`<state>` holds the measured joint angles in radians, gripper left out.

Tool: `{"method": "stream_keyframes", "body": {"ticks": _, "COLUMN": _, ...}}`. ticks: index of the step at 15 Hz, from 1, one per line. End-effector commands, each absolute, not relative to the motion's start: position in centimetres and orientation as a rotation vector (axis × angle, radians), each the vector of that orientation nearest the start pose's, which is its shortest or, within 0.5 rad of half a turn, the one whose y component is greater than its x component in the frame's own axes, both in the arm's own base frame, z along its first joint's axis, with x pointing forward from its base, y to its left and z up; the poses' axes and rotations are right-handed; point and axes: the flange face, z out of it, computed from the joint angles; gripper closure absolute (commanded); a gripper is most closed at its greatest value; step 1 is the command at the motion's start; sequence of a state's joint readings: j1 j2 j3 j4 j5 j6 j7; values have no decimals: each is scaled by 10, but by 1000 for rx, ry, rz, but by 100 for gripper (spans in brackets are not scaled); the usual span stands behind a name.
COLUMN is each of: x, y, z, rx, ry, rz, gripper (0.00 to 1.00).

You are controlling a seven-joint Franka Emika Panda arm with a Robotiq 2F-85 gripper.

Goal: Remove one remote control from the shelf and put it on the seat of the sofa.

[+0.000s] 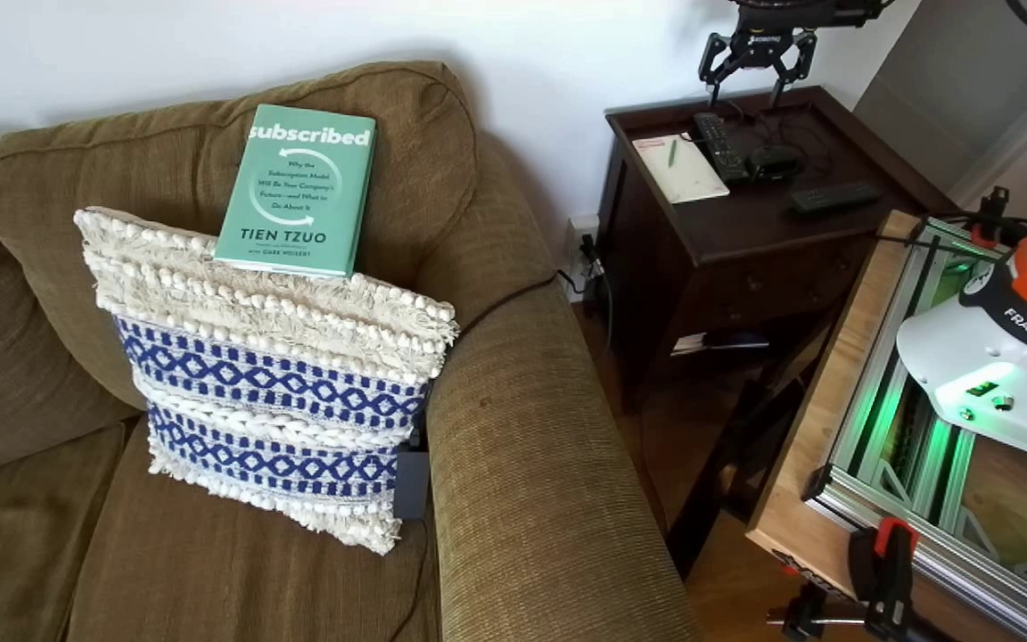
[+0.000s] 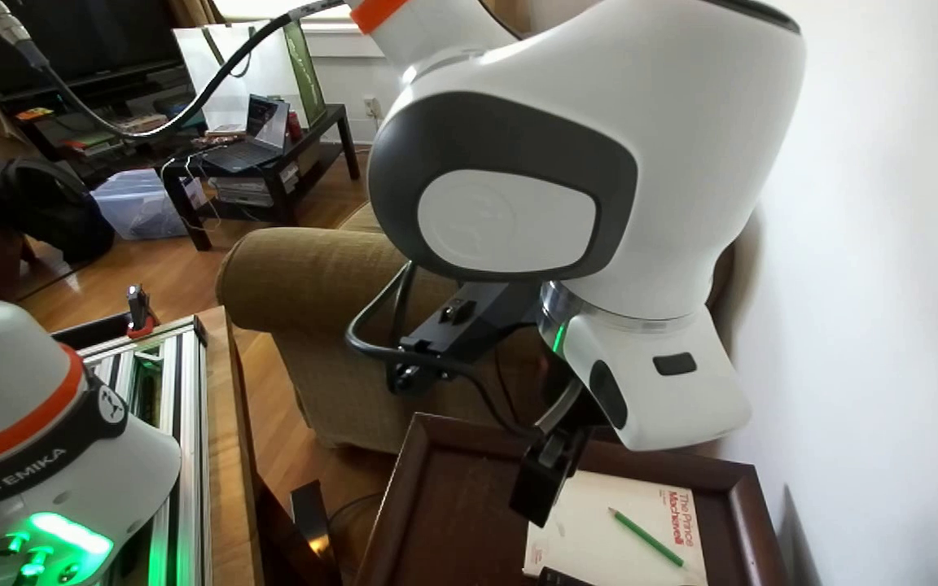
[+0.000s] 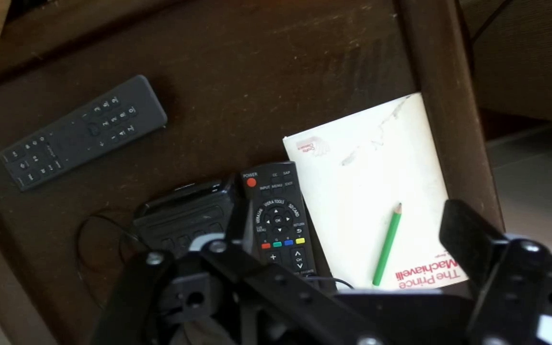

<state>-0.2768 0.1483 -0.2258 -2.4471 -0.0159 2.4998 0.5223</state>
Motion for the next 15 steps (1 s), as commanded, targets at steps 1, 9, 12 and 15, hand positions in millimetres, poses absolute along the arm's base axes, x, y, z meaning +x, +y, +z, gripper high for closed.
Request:
{"method": "stream_keyframes", "body": {"ticks": 1, "x": 417, "y": -231, "z": 236, "rx": -2784, "ry": 1540, "rz": 147, "gripper": 0}}
{"method": "stream_keyframes", "body": {"ticks": 9, "x": 432, "y": -257, "z": 185, "rx": -2839, "ry": 1490, "rz": 207, "gripper": 0}}
{"method": "stream_keyframes", "body": {"ticks": 12, "x": 439, "y": -271, "z": 165, "rx": -2831, "ry": 1460, "rz": 233, "gripper": 0}}
{"method": "stream_keyframes", "body": {"ticks": 15, "x": 446, "y": -287, "z": 146, "rx": -2838, "ry": 1413, "rz": 263, "gripper": 0}}
